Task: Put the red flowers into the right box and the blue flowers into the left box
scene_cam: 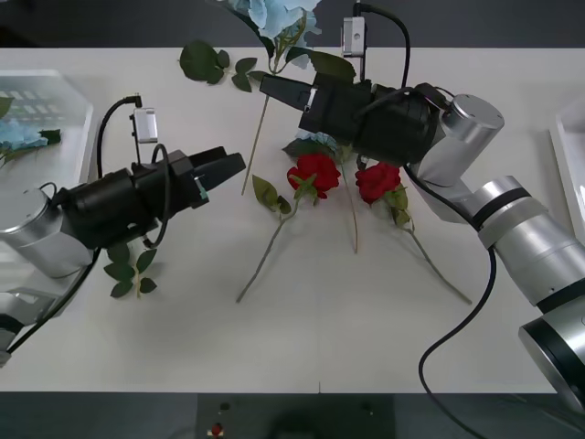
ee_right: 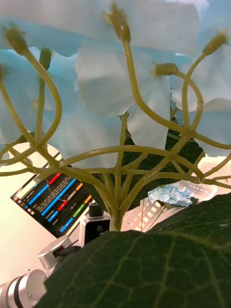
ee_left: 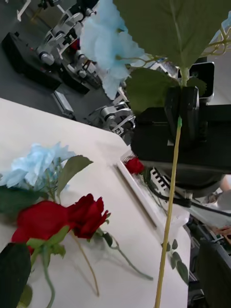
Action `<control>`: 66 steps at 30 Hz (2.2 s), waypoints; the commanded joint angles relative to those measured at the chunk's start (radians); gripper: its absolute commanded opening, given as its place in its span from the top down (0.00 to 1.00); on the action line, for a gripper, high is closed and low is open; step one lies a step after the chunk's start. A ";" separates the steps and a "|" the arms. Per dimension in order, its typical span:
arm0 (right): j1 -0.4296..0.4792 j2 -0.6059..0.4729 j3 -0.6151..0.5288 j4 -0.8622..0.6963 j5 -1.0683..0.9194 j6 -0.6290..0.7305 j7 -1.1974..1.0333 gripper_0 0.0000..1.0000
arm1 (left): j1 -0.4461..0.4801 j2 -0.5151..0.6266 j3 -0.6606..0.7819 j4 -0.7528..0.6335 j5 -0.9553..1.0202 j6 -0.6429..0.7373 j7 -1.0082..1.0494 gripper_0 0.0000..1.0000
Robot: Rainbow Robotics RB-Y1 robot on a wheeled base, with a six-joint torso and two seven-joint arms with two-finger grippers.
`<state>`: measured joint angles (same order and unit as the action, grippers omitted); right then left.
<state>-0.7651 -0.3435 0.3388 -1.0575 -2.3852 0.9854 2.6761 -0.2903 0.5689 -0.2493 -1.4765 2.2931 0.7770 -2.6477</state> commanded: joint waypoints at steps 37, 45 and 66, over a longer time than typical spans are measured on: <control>-0.034 0.011 0.011 -0.019 -0.031 -0.002 0.029 0.11 | -0.086 -0.046 -0.148 -0.022 0.051 -0.248 -0.012 1.00; -0.040 0.000 0.011 -0.019 -0.029 -0.002 0.029 0.00 | -0.089 0.006 -0.139 -0.024 0.092 -0.231 -0.008 1.00; -0.164 -0.348 0.381 -0.018 0.216 -0.202 -0.130 0.00 | -0.127 0.417 0.219 0.038 -0.498 0.097 0.604 1.00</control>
<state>-0.8650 -0.6429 0.6703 -1.0576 -2.1850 0.7998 2.6626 -0.3902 0.9609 -0.1383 -1.4650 1.8849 0.7916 -2.0980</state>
